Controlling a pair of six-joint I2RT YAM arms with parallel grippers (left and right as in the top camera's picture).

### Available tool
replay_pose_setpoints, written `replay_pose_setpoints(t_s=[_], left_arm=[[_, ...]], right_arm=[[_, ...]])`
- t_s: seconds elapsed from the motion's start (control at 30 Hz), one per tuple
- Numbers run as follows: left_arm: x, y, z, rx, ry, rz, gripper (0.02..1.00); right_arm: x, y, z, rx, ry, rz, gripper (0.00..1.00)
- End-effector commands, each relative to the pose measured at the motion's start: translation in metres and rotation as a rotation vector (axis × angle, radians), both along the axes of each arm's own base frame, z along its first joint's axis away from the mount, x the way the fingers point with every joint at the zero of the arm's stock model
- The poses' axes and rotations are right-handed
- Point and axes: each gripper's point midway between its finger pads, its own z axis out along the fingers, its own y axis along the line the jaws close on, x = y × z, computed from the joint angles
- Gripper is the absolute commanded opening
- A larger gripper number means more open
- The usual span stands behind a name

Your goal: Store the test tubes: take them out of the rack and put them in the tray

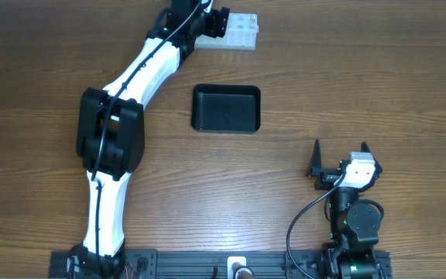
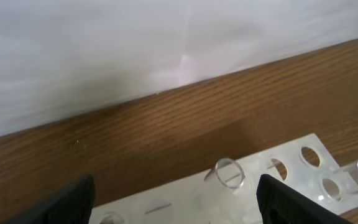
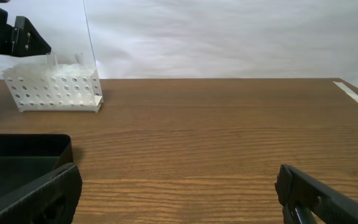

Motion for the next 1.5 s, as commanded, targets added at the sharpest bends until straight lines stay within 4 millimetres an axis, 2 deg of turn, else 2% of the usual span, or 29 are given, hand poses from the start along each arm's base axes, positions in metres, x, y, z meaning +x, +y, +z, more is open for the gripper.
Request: replay_pose_setpoints(t_s=[0.03, 0.4, 0.9, 1.5], left_arm=[[0.005, -0.006, -0.007, 0.003, -0.011, -0.026, 0.827], [0.013, -0.010, -0.020, -0.006, -0.038, -0.026, 0.796], [0.011, -0.019, -0.022, -0.008, -0.044, -0.040, 0.448], [0.006, -0.030, -0.023, -0.016, -0.040, -0.068, 0.257]], right_arm=[[0.000, -0.002, -0.002, -0.008, 0.002, -0.010, 0.991], [0.000, -0.002, -0.002, -0.008, 0.002, -0.010, 0.989], [0.000, -0.002, -0.002, -0.008, 0.002, -0.010, 0.993], [0.000, -0.002, -0.002, -0.008, 0.002, -0.010, 0.993]])
